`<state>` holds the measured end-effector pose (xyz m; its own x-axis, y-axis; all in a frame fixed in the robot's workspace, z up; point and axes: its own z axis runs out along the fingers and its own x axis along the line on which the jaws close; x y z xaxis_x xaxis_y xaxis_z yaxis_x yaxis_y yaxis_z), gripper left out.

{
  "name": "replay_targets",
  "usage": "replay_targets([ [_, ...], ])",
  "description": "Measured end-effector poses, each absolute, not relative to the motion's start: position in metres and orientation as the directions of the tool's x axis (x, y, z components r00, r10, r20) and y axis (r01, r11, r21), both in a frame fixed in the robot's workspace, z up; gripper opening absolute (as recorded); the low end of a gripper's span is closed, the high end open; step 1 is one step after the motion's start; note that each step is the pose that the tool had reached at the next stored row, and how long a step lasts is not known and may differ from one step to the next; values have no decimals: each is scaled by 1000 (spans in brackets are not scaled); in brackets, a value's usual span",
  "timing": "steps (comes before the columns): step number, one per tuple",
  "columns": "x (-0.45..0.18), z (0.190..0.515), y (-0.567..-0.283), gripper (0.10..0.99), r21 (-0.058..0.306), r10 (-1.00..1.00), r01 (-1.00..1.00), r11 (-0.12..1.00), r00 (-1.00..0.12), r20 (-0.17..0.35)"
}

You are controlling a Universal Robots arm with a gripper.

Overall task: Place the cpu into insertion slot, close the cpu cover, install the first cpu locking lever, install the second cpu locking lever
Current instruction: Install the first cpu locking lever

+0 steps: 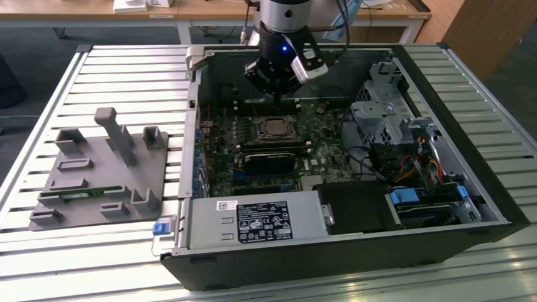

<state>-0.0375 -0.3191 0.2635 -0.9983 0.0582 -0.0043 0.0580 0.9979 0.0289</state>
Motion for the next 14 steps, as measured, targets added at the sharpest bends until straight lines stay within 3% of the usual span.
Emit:
replay_targets([
  [14, -63, 262, -319, 106, 29, 11, 10, 1000, -1000, -4],
])
